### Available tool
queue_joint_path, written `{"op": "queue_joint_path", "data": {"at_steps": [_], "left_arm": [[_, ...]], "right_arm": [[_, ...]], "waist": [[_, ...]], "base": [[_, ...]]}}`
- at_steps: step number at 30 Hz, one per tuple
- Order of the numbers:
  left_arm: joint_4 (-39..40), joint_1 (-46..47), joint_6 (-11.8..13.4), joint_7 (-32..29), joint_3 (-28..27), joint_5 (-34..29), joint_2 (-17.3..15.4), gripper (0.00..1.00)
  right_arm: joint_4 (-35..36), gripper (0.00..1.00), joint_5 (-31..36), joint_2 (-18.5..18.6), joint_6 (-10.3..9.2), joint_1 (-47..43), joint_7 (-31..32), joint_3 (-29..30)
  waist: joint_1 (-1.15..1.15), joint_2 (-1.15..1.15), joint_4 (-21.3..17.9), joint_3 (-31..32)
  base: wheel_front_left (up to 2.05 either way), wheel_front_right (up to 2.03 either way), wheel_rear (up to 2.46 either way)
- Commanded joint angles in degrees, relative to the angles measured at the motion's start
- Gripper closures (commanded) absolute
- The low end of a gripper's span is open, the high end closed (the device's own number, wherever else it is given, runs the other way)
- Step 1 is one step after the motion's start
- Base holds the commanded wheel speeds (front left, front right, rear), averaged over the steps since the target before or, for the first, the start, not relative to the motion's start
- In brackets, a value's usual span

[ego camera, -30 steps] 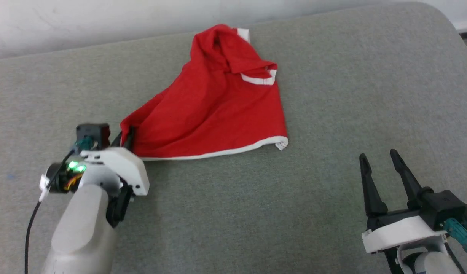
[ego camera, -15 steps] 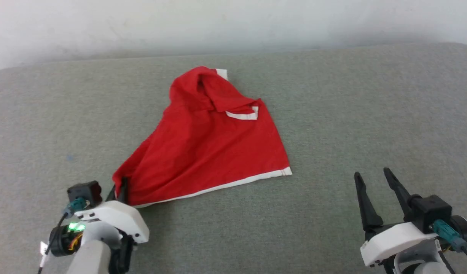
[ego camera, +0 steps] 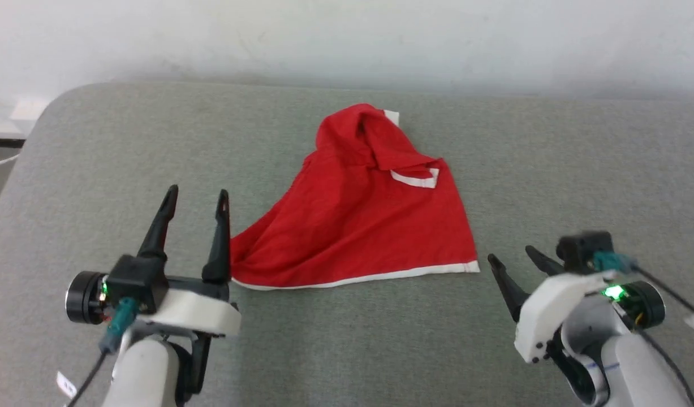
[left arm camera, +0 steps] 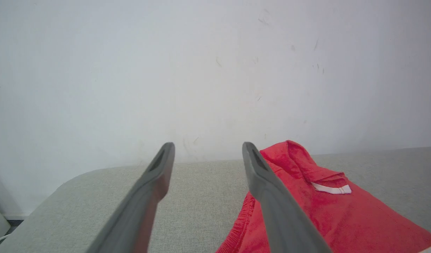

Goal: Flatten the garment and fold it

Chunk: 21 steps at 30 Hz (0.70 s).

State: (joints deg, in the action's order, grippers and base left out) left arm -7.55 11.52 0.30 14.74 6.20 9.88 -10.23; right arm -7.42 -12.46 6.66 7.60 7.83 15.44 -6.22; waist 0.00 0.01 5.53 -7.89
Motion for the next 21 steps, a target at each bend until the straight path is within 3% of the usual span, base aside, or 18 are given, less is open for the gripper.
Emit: {"op": "queue_joint_path", "data": {"at_steps": [1,8,16,17,18,21], "left_arm": [[3.4,-3.0,-0.3,0.2,0.0,-2.4,0.6,0.0],[10.4,-8.3,-0.6,0.2,1.1,-6.9,3.5,0.0],[10.8,-8.8,-1.0,0.3,2.2,-8.3,4.7,0.0],[10.6,-8.7,-1.1,0.3,2.2,-8.2,4.8,0.0],[10.5,-8.5,-1.1,0.3,2.1,-8.2,4.9,0.0],[10.2,-8.3,-1.1,0.3,1.9,-8.2,5.2,0.0]], "right_arm": [[-2.0,0.0,-0.8,0.1,-0.11,2.5,3.7,-0.2],[-11.1,0.0,-0.6,-0.3,-0.11,9.6,16.6,1.4],[-19.3,0.0,3.6,-0.4,-0.11,13.5,20.9,2.6],[-20.1,0.65,4.2,-0.1,-0.11,13.7,21.3,2.5],[-20.6,1.0,4.8,0.1,-0.11,13.8,21.5,2.5],[-21.5,1.0,6.1,0.4,-0.11,13.9,20.6,3.4]], "waist": [[0.0,-0.01,2.3,0.5],[0.0,-0.01,6.3,-0.3],[0.0,-0.01,9.8,-2.0],[0.0,-0.01,10.0,-2.2],[0.0,-0.01,10.2,-2.3],[0.0,-0.01,10.3,-2.4]], "base": [[0.0,0.0,0.0],[0.0,0.0,0.0],[0.0,0.0,0.0],[0.0,0.0,0.0],[0.0,0.0,0.0],[0.0,0.0,0.0]]}}
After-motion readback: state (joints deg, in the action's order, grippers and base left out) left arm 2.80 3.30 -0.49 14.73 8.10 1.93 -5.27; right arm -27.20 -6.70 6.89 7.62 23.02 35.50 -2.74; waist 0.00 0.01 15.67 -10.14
